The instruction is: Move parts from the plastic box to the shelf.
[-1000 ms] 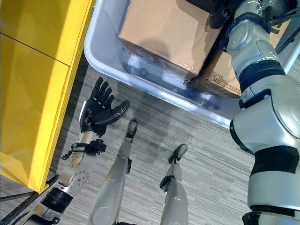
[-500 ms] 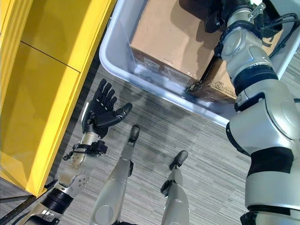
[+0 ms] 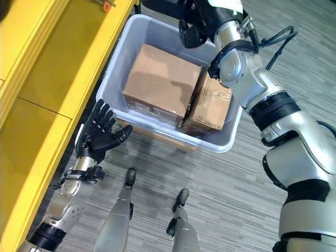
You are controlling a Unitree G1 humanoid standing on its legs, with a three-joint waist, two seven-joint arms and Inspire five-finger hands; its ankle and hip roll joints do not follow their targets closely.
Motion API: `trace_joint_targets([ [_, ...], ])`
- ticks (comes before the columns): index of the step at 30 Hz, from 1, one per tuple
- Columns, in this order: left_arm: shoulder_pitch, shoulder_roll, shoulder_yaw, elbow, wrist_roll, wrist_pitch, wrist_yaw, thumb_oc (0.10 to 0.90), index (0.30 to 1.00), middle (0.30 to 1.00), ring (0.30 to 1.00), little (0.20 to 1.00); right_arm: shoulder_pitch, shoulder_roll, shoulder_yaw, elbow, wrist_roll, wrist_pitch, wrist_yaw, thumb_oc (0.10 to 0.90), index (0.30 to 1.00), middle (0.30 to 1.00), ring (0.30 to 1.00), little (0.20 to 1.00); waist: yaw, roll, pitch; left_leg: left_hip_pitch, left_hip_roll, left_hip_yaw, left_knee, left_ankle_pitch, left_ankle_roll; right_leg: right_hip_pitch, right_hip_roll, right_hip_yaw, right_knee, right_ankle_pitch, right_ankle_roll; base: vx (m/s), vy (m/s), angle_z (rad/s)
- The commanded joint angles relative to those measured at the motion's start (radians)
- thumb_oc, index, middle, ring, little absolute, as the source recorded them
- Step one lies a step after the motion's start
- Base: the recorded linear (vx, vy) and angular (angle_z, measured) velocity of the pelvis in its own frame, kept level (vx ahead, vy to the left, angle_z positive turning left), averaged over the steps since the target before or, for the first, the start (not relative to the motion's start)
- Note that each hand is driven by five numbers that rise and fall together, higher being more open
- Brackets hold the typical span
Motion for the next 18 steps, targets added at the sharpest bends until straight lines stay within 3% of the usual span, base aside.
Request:
trace_joint_targets([
  [1, 0.029, 0.007, 0.019, -0.073, 0.062, -0.065, -0.045, 0.900, 1.000, 1.000, 1.000, 1.000, 0.037, -0.041, -0.098, -0.064, -0.004, -0.084, -0.023, 0.400, 0.300, 0.300, 0.300, 0.300, -0.009, -0.011, -0.145, 0.059, 0.061, 0.066, -0.040, -0.029, -0.021, 0.208, 0.015, 0.004, -0.001, -0.122, 0.040, 0.01, 0.003, -0.17],
  [4, 0.064, -0.001, 0.061, -0.067, 0.078, -0.060, -0.053, 0.900, 1.000, 1.000, 1.000, 1.000, 0.197, -0.107, -0.199, -0.225, 0.034, -0.119, 0.025, 0.400, 0.300, 0.300, 0.300, 0.300, -0.038, -0.007, -0.179, 0.110, 0.078, 0.088, -0.053, -0.032, -0.023, 0.232, 0.010, 0.017, -0.001, -0.118, 0.044, 0.02, 0.008, -0.12],
  [7, 0.078, -0.006, 0.084, -0.064, 0.090, -0.059, -0.058, 0.900, 1.000, 1.000, 1.000, 1.000, 0.309, -0.135, -0.269, -0.311, 0.077, -0.142, 0.060, 0.400, 0.300, 0.300, 0.300, 0.300, -0.055, -0.003, -0.195, 0.140, 0.087, 0.103, -0.061, -0.032, -0.026, 0.244, 0.008, 0.026, -0.001, -0.116, 0.046, 0.01, 0.003, -0.13],
  [11, 0.098, -0.005, 0.123, -0.054, 0.143, -0.058, -0.067, 0.900, 1.000, 1.000, 1.000, 1.000, 0.576, -0.164, -0.422, -0.469, 0.165, -0.172, 0.157, 0.400, 0.300, 0.300, 0.300, 0.300, -0.083, 0.005, -0.239, 0.207, 0.103, 0.135, -0.098, -0.026, -0.031, 0.267, 0.005, 0.044, -0.001, -0.116, 0.053, 0.02, 0.009, -0.23],
  [18, 0.072, 0.000, 0.178, -0.021, 0.253, -0.085, -0.044, 0.900, 1.000, 1.000, 1.000, 1.000, 0.839, -0.215, -0.548, -0.565, 0.252, -0.192, 0.260, 0.400, 0.300, 0.300, 0.300, 0.300, -0.129, 0.022, -0.291, 0.252, 0.131, 0.170, -0.112, -0.021, -0.058, 0.295, 0.008, 0.048, -0.001, -0.130, 0.056, 0.01, -0.012, -0.14],
])
